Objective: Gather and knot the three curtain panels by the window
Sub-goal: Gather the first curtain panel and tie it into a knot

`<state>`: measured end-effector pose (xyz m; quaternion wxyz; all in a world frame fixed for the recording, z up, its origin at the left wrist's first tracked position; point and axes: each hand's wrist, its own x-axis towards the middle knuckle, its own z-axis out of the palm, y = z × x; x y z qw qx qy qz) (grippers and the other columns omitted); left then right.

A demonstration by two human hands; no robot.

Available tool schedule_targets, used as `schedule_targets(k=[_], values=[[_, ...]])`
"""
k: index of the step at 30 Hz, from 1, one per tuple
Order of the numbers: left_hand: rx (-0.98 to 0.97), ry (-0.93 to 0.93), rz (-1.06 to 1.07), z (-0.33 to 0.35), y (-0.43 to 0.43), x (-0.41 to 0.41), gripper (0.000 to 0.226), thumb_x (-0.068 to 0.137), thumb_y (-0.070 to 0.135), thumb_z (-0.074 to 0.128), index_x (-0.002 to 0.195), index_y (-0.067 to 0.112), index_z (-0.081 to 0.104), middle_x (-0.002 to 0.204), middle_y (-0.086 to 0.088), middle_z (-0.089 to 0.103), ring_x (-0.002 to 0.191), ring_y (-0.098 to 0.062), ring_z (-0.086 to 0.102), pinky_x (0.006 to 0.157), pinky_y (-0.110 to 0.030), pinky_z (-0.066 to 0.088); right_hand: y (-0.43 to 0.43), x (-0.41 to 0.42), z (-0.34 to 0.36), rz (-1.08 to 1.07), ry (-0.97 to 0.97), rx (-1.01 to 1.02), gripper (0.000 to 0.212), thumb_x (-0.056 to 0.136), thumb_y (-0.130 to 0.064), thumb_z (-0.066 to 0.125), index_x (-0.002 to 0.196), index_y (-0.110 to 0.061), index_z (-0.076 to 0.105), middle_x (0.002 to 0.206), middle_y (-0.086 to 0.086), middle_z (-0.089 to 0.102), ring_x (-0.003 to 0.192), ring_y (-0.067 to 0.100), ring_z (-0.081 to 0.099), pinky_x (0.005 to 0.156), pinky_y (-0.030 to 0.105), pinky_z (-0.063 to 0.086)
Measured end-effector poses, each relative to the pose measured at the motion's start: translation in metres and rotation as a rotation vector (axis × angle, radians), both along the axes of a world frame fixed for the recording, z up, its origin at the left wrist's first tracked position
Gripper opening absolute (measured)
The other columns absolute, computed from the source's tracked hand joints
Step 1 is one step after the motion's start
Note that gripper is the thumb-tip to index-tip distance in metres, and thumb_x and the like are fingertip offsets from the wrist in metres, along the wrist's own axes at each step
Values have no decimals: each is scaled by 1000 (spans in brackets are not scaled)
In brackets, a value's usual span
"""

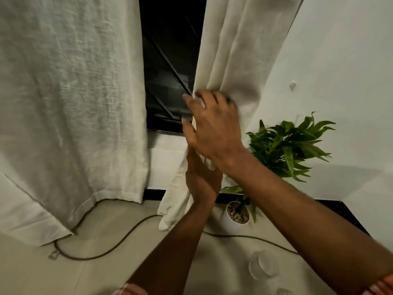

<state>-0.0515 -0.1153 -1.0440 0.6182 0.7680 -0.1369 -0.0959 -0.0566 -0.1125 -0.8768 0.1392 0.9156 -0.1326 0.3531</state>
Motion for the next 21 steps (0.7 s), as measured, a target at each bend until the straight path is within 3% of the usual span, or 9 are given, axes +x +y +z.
schedule_targets(k=[2,3,5,7,11,14,18,21], values=[[1,-27,14,23,3,6,67,81,54,55,139,24,37,121,-5,62,109,-25,60,93,-38,47,-5,14,4,-108,89,80,58,87,-41,51,141,-22,44,131,9,53,118,32,48,95,48,43],[21,-64,5,16,1,10,59,84,50,54,136,25,41,117,-6,65,106,-27,62,92,-39,49,-9,19,-2,-174,135,112,62,88,-41,51,145,-24,36,135,10,48,121,34,46,97,49,42],[98,-96,-32,-7,-2,12,40,86,46,49,113,19,60,103,-8,70,95,-31,66,85,-40,53,-20,26,-20,-287,221,161,71,88,-41,56,150,-28,24,141,12,40,126,36,41,98,51,39],[160,-93,-77,-39,-6,12,37,84,44,46,101,15,64,95,-10,71,88,-32,67,80,-41,54,-25,23,-43,-367,320,188,75,87,-40,61,150,-28,21,144,13,36,129,38,38,96,53,40],[269,-182,-216,-68,-12,0,32,90,31,45,109,9,59,95,-13,66,87,-33,62,79,-37,50,-43,13,-91,-493,567,166,40,92,-28,52,130,-18,47,124,11,54,112,34,55,88,47,47],[242,-330,-198,-69,-14,-8,24,87,16,56,109,6,61,86,-18,68,78,-39,63,68,-39,50,-55,4,-106,-461,578,182,20,91,-14,49,106,-12,62,106,10,63,97,31,63,71,31,45],[213,-275,-178,-102,-20,-12,30,86,28,49,104,9,65,82,-15,70,74,-36,65,67,-40,54,-57,2,-126,-346,414,213,14,90,-10,51,98,-9,63,100,12,64,94,33,64,68,33,41],[258,-72,-190,-158,-15,-14,24,91,26,51,98,8,65,92,-12,70,86,-30,65,78,-38,53,-47,0,-184,-349,410,311,16,89,-8,52,94,-12,66,93,10,67,88,30,67,70,34,48]])
